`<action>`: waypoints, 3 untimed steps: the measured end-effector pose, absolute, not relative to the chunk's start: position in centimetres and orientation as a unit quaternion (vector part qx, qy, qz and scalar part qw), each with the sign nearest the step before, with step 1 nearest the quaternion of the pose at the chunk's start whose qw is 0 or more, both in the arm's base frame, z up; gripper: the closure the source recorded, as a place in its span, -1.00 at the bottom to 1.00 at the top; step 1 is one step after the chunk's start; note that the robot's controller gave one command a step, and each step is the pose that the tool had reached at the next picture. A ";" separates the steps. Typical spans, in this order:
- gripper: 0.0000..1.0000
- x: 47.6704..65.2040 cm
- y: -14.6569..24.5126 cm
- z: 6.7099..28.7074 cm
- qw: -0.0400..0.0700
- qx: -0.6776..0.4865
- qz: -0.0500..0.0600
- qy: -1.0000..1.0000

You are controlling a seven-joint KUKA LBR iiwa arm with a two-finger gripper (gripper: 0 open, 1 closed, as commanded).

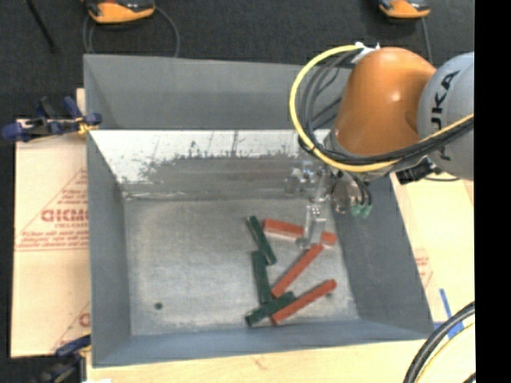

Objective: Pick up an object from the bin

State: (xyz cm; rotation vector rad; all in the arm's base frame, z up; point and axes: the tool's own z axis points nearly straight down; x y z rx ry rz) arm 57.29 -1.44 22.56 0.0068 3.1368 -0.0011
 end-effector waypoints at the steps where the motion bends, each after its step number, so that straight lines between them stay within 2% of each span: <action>1: -1.00 59.9 -3.3 7.4 -0.001 0.007 0.000 1.000; 2: 1.00 60.1 -3.3 7.9 0.003 0.007 0.000 1.000; 3: 1.00 61.8 -3.9 22.9 0.007 -0.009 -0.001 1.000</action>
Offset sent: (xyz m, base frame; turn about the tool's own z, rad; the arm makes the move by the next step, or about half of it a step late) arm 0.0264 -0.0172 -0.1477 0.0058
